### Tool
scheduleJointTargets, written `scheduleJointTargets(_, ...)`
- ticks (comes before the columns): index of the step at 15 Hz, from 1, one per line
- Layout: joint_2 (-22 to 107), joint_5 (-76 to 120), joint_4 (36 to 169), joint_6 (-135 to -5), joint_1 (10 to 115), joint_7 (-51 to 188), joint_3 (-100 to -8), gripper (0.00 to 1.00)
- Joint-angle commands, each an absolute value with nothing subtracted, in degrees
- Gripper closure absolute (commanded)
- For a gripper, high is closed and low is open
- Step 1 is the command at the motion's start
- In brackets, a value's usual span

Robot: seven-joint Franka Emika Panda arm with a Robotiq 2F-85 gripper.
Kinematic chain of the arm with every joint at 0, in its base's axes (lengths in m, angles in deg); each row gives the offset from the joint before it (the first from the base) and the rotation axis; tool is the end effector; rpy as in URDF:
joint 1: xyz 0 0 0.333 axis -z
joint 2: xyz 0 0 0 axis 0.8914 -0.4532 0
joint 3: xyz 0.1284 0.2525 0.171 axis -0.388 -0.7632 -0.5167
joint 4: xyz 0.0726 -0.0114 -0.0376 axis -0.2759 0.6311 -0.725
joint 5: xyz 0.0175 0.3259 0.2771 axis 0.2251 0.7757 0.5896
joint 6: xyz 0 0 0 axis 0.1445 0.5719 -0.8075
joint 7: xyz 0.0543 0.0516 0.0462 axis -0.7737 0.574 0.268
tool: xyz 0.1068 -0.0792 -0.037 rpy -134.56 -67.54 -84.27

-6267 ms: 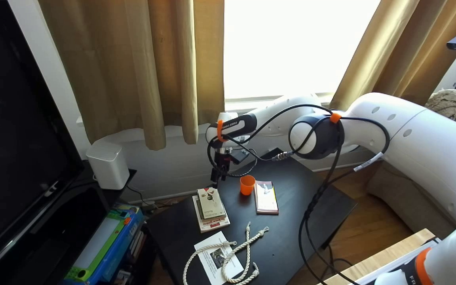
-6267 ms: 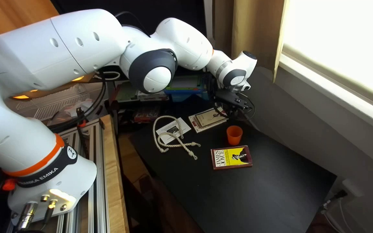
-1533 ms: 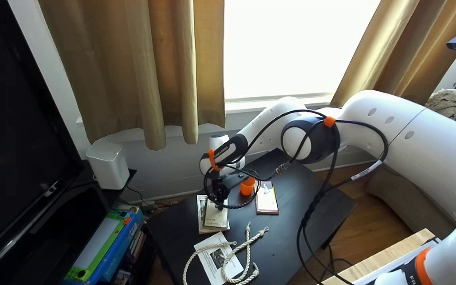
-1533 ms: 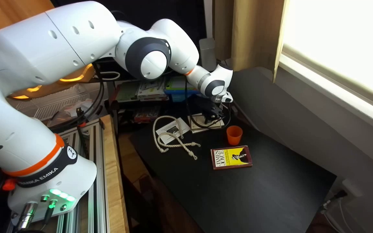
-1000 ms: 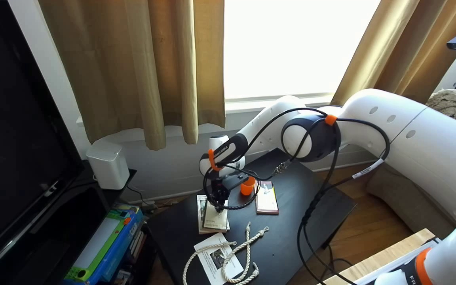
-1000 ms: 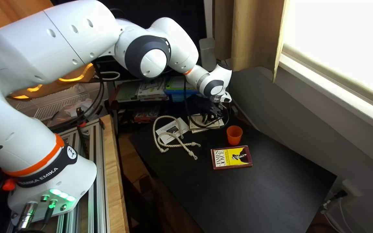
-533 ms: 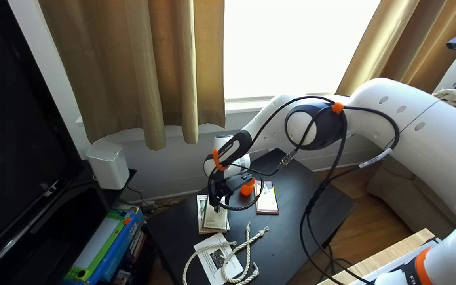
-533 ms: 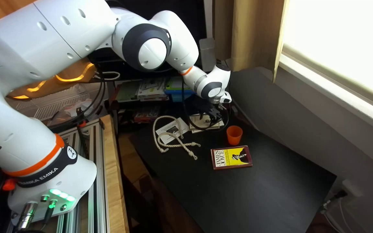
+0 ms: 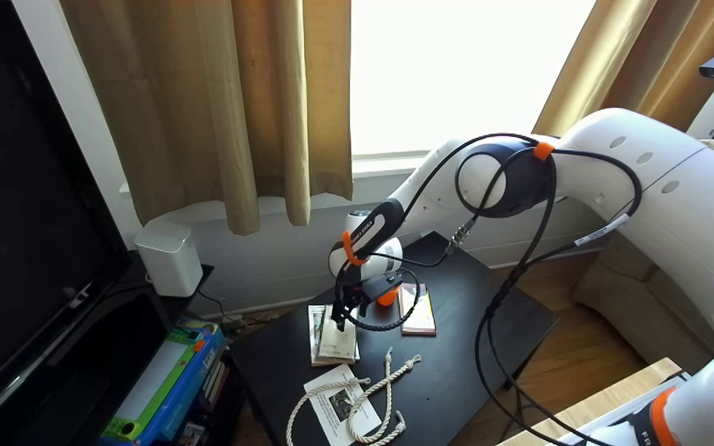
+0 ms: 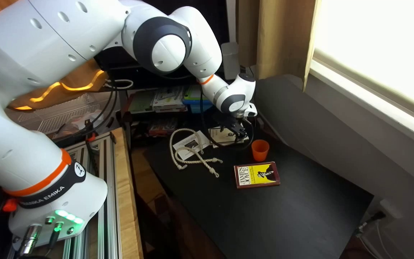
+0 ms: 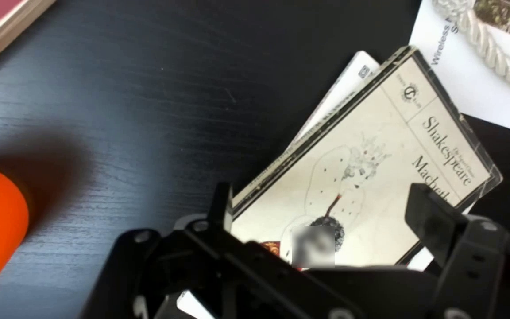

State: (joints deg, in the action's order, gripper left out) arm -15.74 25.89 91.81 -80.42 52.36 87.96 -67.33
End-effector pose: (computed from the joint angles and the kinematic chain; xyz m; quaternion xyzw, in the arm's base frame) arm 0.6124 0.2243 -0.1537 -0.9627 -0.2391 0.0948 0.0841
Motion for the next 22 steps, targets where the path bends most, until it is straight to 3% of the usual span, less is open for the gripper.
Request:
scheduleJointTargets(1,-16.0,24.6,91.5,-80.2,53.0,87.2,-68.1,0.00)
scheduleJointTargets(8,-19.8,27.6,91.8,-86.4,60.1,90.0,-72.8,0.00)
scheduleJointTargets(17,-30.3,28.3,89.7,-106.3,70.1,92.5,-83.3,0.00)
scheduleJointTargets(18,-26.7,32.1,95.3,-108.8,71.0,95.4,-83.6,0.00)
scheduleJointTargets(19,-27.1,32.3,95.5,-109.9,71.8,95.9,-84.5,0.02)
scheduleJointTargets(20,-27.0,32.9,96.1,-110.9,72.5,97.1,-85.2,0.20)
scheduleJointTargets(22,-26.9,34.1,97.2,-111.9,74.0,99.1,-86.6,0.33)
